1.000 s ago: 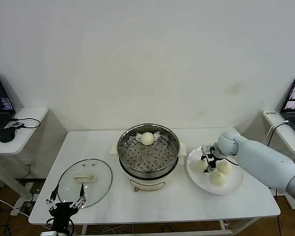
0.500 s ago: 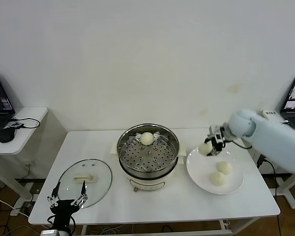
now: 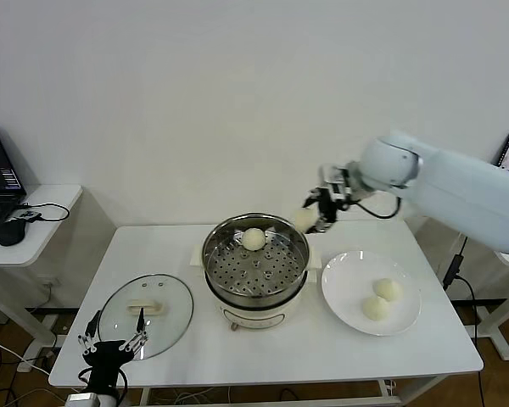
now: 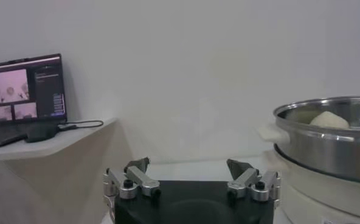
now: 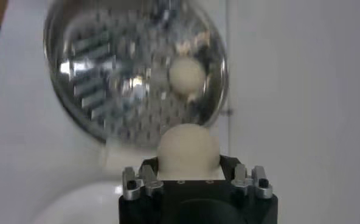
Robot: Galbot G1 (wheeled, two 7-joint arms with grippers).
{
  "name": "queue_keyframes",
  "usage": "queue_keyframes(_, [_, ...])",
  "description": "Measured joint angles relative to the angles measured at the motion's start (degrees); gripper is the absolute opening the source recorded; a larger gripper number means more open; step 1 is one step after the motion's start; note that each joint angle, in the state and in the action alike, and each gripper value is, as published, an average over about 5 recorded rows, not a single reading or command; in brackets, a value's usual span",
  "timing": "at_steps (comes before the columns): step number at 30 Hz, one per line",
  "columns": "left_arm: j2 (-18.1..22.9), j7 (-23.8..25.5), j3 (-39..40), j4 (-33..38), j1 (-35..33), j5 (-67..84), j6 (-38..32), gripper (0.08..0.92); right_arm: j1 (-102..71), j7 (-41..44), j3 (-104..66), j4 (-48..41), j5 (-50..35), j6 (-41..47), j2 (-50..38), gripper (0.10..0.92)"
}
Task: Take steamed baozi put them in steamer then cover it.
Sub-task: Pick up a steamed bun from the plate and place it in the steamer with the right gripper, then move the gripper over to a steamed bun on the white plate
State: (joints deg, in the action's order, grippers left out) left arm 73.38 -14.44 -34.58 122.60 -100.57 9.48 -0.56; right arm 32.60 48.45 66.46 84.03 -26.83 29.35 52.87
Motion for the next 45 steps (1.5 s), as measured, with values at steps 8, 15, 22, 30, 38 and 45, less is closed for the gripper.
queue_keyframes(8, [0.5, 0.0, -1.0, 0.3, 0.8, 0.4, 0.0, 0.823, -2.1, -4.8, 2.3, -4.1, -3.6, 5.0, 10.6, 0.636])
queue_keyframes(15, [0.9, 0.0, -1.0, 0.6, 1.2, 0.6, 0.0, 0.823, -4.6, -7.5, 3.6, -8.5, -4.8, 7.5, 17.4, 0.636])
queue_keyframes(22, [0.8, -0.1, -1.2, 0.5, 1.3, 1.0, -0.1, 0.823, -7.2, -9.0, 4.1, -12.3, -5.0, 8.8, 21.2, 0.636])
queue_keyframes(30, [0.9, -0.1, -0.9, 0.3, 1.7, 1.2, -0.1, 0.823, -8.6, -9.7, 4.5, -13.7, -5.1, 10.1, 22.5, 0.662])
queue_keyframes(38, [1.0, -0.1, -0.7, 0.6, 1.8, 1.2, 0.0, 0.823, -7.0, -8.3, 4.2, -12.1, -5.6, 10.4, 21.1, 0.814])
queue_keyframes(45, [0.7, 0.1, -0.2, 1.3, 2.3, 1.1, 0.5, 0.823, -0.7, -2.2, 5.3, -6.5, -4.4, 7.8, 14.1, 0.823])
